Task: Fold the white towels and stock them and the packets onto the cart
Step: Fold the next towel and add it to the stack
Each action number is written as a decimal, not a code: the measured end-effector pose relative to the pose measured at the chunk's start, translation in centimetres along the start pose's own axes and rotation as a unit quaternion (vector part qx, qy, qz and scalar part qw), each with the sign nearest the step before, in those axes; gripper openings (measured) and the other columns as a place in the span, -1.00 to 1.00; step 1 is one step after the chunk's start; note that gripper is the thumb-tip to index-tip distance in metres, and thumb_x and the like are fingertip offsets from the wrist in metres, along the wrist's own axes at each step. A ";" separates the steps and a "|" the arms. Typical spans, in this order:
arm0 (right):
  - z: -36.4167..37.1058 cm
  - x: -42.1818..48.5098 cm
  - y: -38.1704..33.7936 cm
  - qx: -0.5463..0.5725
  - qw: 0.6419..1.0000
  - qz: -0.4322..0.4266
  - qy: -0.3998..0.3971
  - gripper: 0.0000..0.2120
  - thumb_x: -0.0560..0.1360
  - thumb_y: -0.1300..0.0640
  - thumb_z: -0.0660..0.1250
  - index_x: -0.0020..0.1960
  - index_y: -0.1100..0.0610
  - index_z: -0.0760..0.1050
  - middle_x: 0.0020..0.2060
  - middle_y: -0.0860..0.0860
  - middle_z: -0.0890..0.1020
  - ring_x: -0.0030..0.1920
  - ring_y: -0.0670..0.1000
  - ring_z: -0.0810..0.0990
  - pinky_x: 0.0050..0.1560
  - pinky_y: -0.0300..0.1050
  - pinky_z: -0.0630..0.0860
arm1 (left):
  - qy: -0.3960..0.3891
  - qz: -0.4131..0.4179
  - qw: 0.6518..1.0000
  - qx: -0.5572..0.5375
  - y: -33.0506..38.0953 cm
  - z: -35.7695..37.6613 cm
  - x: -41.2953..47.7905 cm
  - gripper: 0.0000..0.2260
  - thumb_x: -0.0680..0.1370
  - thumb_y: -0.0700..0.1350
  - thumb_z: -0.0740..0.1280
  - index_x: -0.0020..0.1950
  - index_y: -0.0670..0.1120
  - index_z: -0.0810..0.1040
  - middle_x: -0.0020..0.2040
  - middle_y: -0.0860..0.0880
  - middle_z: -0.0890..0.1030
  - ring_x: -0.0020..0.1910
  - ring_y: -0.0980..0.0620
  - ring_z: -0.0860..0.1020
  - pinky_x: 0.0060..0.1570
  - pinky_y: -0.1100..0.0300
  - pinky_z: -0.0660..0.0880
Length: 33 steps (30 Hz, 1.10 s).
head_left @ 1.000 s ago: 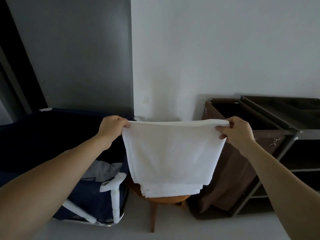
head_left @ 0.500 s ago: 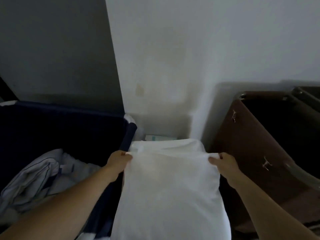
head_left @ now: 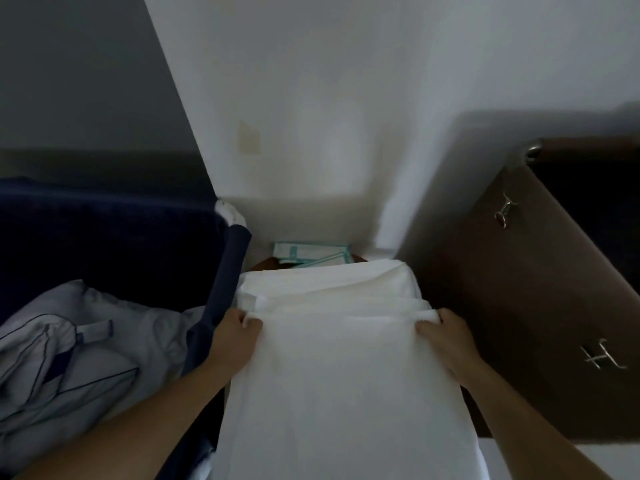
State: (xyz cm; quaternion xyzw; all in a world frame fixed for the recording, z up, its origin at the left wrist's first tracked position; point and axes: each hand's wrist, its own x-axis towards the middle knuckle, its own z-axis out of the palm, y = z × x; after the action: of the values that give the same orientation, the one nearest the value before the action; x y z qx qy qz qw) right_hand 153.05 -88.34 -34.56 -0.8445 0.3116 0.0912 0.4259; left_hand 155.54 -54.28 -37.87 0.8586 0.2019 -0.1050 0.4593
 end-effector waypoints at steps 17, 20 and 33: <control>0.7 2.5 -0.3 0.063 0.995 0.003 0.072 -0.77 0.48 0.23 0.40 0.12 0.08 0.52 0.04 0.09 0.60 0.04 0.11 0.56 0.16 0.12 0.53 | 0.011 0.047 0.999 0.007 1.6 2.0 3.2 -0.91 0.62 -0.17 0.24 0.10 -0.14 0.43 0.03 -0.10 0.51 -0.04 -0.04 0.48 -0.06 0.16 0.34; 0.6 2.3 -0.3 0.055 0.997 -0.002 0.060 -0.69 0.49 0.20 0.39 0.21 0.08 0.49 0.05 0.05 0.56 0.06 0.11 0.54 0.15 0.10 0.52 | 0.040 0.059 0.997 0.009 1.8 2.3 2.8 -0.79 0.61 -0.20 0.25 0.24 -0.14 0.42 0.09 -0.05 0.48 0.03 0.01 0.45 0.03 0.17 0.36; 0.7 2.0 -2.1 -0.027 0.998 -0.046 0.032 -0.71 0.49 0.28 0.34 0.20 0.31 0.51 0.01 0.19 0.61 -0.01 0.14 0.55 0.05 0.05 0.51 | -0.086 0.123 0.979 0.135 1.4 1.6 5.3 -0.45 0.56 -0.24 0.31 0.53 -0.09 0.23 0.58 -0.08 0.15 0.53 -0.11 0.18 0.50 0.01 0.17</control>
State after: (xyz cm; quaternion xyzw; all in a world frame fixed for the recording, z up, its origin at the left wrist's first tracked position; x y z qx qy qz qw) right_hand 155.95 -87.77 -34.45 -0.8715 0.2834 0.0525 0.3968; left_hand 160.91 -54.98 -39.70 0.9188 0.0381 -0.1475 0.3640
